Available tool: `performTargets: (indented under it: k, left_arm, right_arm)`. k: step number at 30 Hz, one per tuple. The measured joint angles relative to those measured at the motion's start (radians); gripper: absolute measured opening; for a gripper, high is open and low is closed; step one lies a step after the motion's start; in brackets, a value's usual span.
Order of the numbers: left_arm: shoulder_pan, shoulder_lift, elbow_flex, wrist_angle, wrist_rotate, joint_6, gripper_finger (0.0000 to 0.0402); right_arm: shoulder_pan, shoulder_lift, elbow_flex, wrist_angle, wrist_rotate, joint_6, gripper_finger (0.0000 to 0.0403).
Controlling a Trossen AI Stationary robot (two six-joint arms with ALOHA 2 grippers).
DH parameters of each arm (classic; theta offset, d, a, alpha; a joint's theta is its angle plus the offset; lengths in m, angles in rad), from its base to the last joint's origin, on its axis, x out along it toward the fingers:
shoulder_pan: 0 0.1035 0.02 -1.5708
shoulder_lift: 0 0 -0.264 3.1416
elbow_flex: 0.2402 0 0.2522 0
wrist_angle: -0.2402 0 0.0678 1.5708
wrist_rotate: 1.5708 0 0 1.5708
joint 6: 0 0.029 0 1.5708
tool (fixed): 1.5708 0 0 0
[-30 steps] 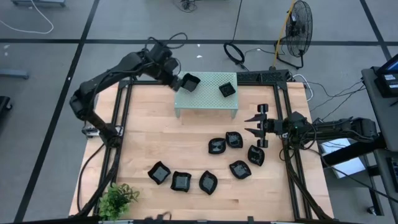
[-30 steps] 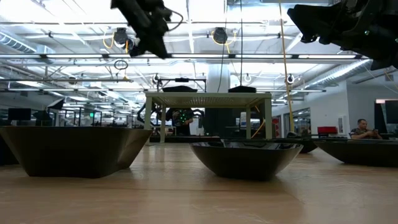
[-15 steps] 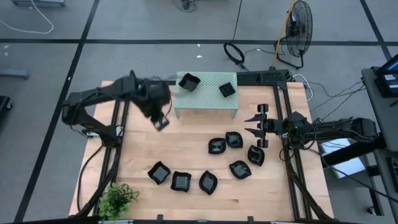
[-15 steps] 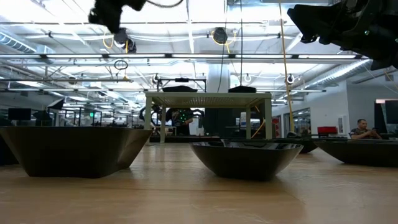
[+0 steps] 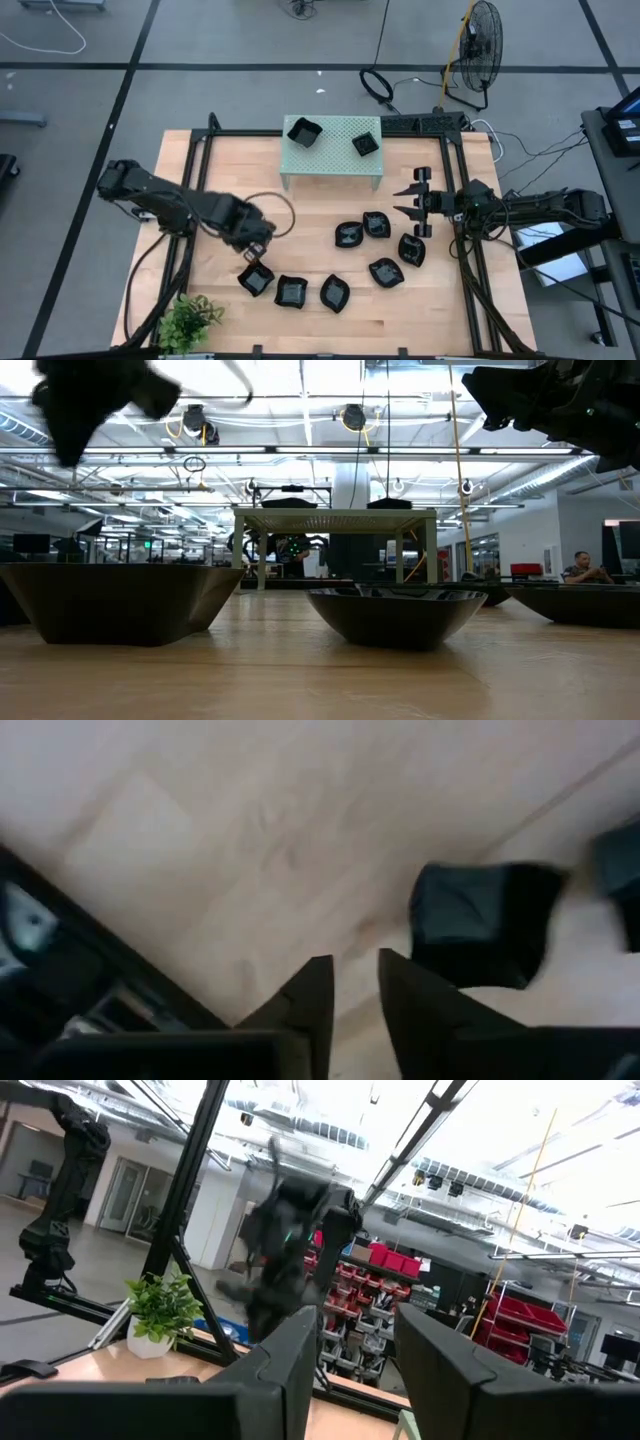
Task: Pick & Place Mini shaped plates
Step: Stack the black distorted square plate on top of the other black distorted square plates on the shelf
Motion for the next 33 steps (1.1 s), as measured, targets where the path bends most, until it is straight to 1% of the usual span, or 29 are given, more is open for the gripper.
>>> performTargets:
  k: [2, 6, 8, 11, 15, 19, 21, 25, 33]
  left_arm:
    - [-0.018, 0.001, -0.075, 0.080, 0.011, 0.007, 0.0115]
    - [-0.043, 0.001, -0.187, 0.188, 0.016, 0.063, 0.0169]
    - [-0.052, 0.001, -0.222, 0.249, 0.038, 0.078, 0.0189]
    - [-0.061, 0.001, -0.262, 0.315, 0.065, 0.071, 0.0208]
    - [-0.081, 0.000, -0.303, 0.409, 0.073, 0.063, 0.0213]
    - [-0.097, 0.000, -0.342, 0.507, 0.073, 0.039, 0.0205]
    - [-0.104, 0.000, -0.359, 0.545, 0.097, 0.032, 0.0200]
    - [-0.115, 0.000, -0.393, 0.587, 0.112, 0.019, 0.0192]
    - [-0.120, 0.000, -0.427, 0.588, 0.114, -0.010, 0.0195]
  right_arm:
    - [0.000, 0.000, 0.000, 0.000, 0.000, 0.000, 0.0125]
    - [0.000, 0.000, 0.000, 0.001, 0.000, 0.000, 0.0125]
    - [0.000, 0.000, 0.000, 0.001, 0.001, -0.001, 0.0125]
    - [0.000, 0.000, 0.000, 0.001, 0.001, -0.001, 0.0125]
    - [0.000, 0.000, 0.000, 0.001, 0.000, -0.002, 0.0125]
    - [0.000, 0.000, 0.000, 0.001, 0.000, -0.001, 0.0125]
    - [0.000, 0.000, 0.000, 0.001, 0.000, -0.001, 0.0125]
    - [0.000, 0.000, 0.000, 0.001, 0.000, -0.001, 0.0125]
    - [0.000, 0.000, 0.000, 0.001, 0.000, -0.001, 0.0125]
